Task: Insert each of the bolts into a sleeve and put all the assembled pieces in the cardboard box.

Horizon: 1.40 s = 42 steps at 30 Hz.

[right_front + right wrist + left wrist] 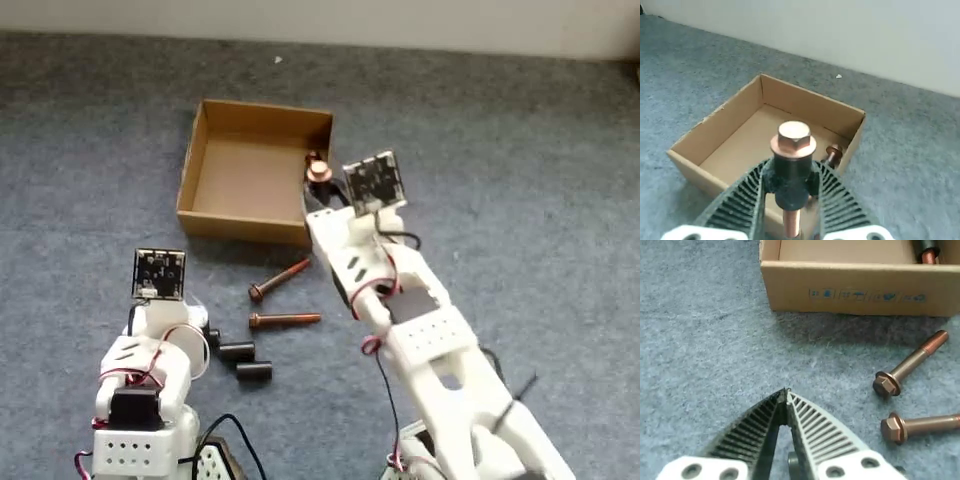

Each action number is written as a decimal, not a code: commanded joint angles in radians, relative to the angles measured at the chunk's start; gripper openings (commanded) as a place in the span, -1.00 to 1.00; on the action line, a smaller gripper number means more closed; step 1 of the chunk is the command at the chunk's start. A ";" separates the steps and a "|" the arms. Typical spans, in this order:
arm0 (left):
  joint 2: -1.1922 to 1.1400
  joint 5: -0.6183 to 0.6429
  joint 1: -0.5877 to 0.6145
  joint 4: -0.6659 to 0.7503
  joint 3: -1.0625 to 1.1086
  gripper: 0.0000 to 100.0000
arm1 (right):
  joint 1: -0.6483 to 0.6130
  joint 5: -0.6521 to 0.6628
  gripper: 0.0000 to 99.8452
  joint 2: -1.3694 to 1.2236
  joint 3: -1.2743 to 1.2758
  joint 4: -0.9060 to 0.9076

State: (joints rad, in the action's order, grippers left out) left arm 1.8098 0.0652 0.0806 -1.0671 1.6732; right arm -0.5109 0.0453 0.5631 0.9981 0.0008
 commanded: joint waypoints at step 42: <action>0.008 -0.012 0.176 0.121 0.008 -0.99 | 0.191 0.000 -0.68 -0.205 -0.515 0.944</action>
State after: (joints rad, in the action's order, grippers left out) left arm 1.8098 0.0652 0.2463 -0.9689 1.6732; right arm -0.3882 0.0437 0.3759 0.5439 0.8984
